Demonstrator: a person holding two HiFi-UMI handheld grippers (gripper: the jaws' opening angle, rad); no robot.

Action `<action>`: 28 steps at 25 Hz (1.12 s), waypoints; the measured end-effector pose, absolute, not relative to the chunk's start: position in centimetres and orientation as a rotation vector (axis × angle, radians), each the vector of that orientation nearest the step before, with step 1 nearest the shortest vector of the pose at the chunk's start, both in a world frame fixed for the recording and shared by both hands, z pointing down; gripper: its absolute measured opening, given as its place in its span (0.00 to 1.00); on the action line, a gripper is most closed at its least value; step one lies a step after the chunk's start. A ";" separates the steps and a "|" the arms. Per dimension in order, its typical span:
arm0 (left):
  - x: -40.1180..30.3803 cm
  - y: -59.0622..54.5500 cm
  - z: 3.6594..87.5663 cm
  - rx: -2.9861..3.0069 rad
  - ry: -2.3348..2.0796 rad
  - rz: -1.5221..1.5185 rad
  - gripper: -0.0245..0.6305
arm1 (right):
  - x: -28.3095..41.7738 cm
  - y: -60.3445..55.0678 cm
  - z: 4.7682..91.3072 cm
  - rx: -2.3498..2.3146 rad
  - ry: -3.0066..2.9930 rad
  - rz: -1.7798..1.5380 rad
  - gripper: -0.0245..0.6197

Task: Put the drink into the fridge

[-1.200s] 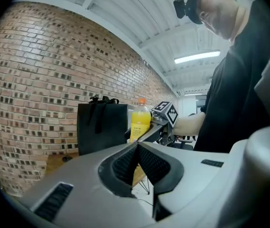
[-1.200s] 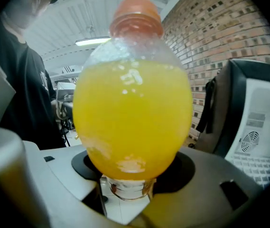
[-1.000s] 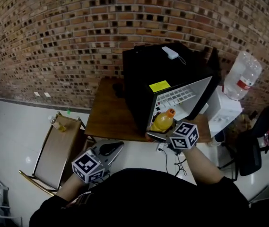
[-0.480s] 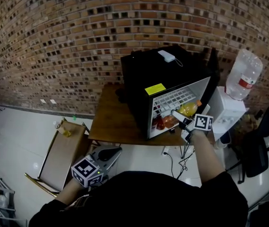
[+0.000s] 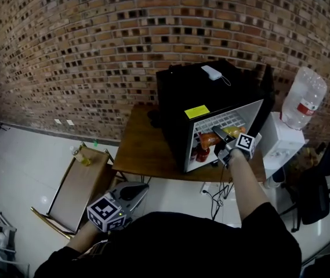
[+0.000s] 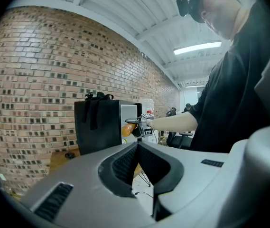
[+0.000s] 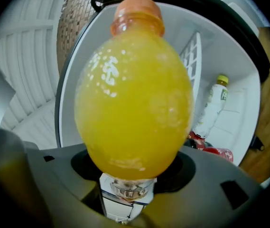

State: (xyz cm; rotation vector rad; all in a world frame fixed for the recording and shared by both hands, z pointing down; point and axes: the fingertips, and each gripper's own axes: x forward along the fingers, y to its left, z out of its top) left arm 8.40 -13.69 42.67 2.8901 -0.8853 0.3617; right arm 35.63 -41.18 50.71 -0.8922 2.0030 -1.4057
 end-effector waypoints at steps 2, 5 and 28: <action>8.2 -13.7 42.8 2.891 -0.890 0.362 0.03 | 35.5 -41.7 51.1 -0.909 1.952 -1.443 0.50; 8.0 -13.6 42.8 2.888 -0.892 0.356 0.03 | 35.5 -42.2 51.6 -0.942 1.892 -1.495 0.50; 7.6 -14.5 43.1 2.869 -0.900 0.318 0.03 | 35.3 -45.6 52.5 -1.066 1.709 -1.609 0.62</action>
